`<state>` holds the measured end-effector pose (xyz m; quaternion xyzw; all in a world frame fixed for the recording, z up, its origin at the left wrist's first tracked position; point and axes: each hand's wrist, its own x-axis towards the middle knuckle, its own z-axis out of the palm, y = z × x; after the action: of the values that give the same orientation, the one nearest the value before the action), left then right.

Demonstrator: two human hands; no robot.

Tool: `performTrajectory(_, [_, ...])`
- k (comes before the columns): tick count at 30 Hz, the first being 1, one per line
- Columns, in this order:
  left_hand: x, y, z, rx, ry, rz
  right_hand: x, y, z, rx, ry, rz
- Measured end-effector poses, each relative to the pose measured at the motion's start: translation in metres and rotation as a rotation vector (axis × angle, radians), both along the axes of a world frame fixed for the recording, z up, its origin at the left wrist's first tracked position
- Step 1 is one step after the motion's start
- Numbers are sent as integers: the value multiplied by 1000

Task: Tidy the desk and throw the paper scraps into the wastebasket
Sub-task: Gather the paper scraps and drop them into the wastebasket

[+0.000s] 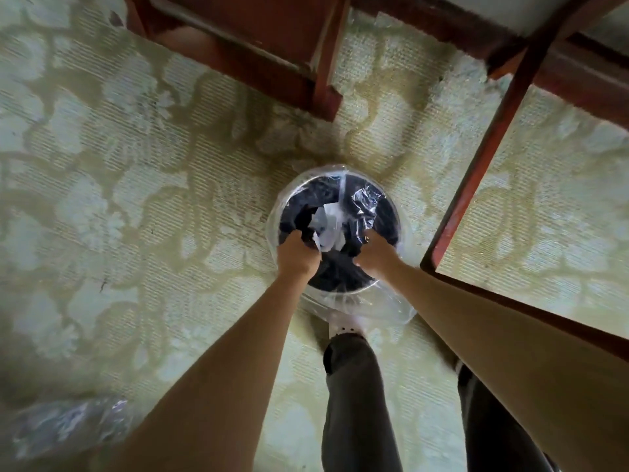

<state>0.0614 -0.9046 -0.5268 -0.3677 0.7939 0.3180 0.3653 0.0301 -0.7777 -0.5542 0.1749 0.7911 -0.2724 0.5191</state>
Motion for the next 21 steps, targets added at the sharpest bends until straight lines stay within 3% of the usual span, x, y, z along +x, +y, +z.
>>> performTrajectory(6, [-4,-9,34,40,-15,101,1,-2,28,8,-29,-38])
performTrajectory(10, [-21,-7,89,123,53,245,-13,-14,80,3,81,-136])
performTrajectory(14, [-43,-5,167,172,215,402,-38,-18,177,-69,232,-169])
performTrajectory(21, [-65,30,342,260,510,312,-45,18,380,-260,563,-396])
